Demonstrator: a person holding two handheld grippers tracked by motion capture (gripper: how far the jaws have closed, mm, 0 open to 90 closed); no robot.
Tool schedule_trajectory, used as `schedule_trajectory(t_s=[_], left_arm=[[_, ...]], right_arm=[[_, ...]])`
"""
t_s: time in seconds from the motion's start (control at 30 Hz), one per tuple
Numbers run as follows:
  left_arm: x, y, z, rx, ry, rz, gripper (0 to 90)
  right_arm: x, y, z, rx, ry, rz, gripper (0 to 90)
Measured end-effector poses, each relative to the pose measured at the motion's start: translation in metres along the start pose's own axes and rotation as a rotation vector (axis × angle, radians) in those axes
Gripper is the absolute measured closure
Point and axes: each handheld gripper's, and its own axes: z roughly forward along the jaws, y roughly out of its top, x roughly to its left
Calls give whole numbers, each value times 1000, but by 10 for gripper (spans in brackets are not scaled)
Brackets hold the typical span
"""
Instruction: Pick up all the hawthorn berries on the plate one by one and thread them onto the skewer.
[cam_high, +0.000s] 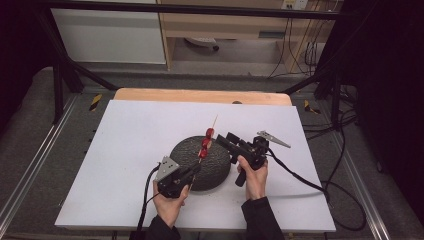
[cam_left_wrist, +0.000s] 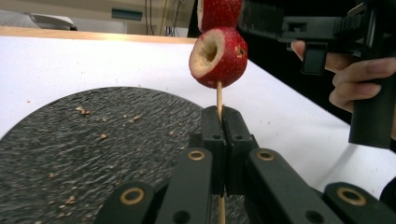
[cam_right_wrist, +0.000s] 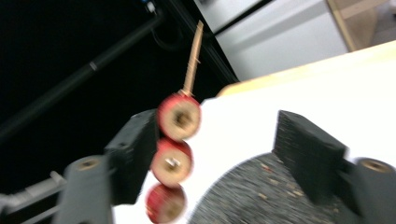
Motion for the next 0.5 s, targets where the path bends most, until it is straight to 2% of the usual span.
schedule_trajectory(t_s=[0.2, 0.27, 0.37, 0.5], left_arm=[[13, 5, -10, 65, -3, 41, 885], [18, 6, -13, 94, -5, 51, 885], [27, 8, -16, 142, -16, 65, 884], [38, 12, -21, 178, -6, 79, 884]], right_arm=[[-13, -6, -11, 143, -69, -114, 108], [-18, -8, -17, 168, -90, -153, 75], [-26, -11, -25, 222, -100, -178, 34], [-36, -18, -36, 292, -134, -221, 14]])
